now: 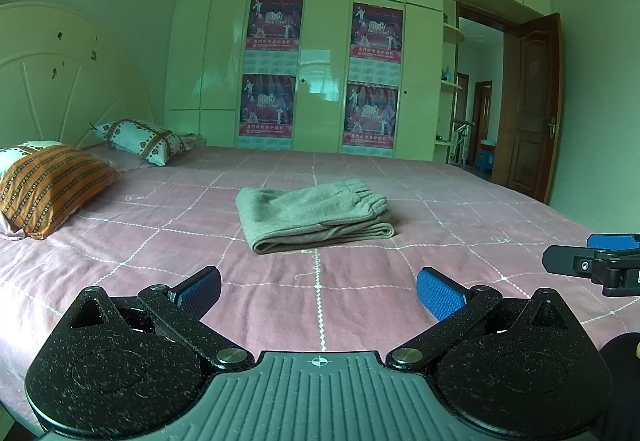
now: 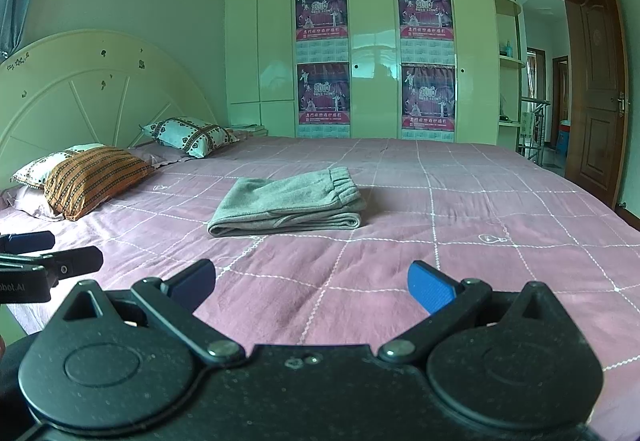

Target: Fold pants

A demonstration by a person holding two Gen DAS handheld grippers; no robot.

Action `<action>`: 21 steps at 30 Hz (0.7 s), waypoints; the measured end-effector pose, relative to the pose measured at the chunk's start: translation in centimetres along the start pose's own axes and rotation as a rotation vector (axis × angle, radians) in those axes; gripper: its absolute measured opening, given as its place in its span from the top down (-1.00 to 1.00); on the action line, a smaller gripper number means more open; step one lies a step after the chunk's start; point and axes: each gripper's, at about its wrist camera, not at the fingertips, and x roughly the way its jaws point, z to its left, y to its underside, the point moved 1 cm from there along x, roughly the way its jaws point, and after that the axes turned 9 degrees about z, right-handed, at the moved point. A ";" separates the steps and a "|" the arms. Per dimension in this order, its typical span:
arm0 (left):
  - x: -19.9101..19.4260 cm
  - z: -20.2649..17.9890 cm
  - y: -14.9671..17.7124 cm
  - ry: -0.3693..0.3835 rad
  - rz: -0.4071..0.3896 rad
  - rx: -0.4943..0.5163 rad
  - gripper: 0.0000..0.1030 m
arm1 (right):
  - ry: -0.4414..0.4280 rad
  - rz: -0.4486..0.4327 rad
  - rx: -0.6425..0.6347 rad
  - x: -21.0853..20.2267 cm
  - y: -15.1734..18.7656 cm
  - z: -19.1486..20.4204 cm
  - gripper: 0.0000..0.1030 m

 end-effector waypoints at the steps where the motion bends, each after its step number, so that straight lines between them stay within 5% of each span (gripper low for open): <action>1: 0.0 0.0 0.0 0.000 0.000 0.000 -1.00 | 0.000 0.000 0.000 0.0 0.0 0.0 -0.89; 21: -0.4 0.1 0.0 0.026 -0.014 0.009 -1.00 | -0.001 0.002 -0.001 0.0 0.0 0.0 -0.89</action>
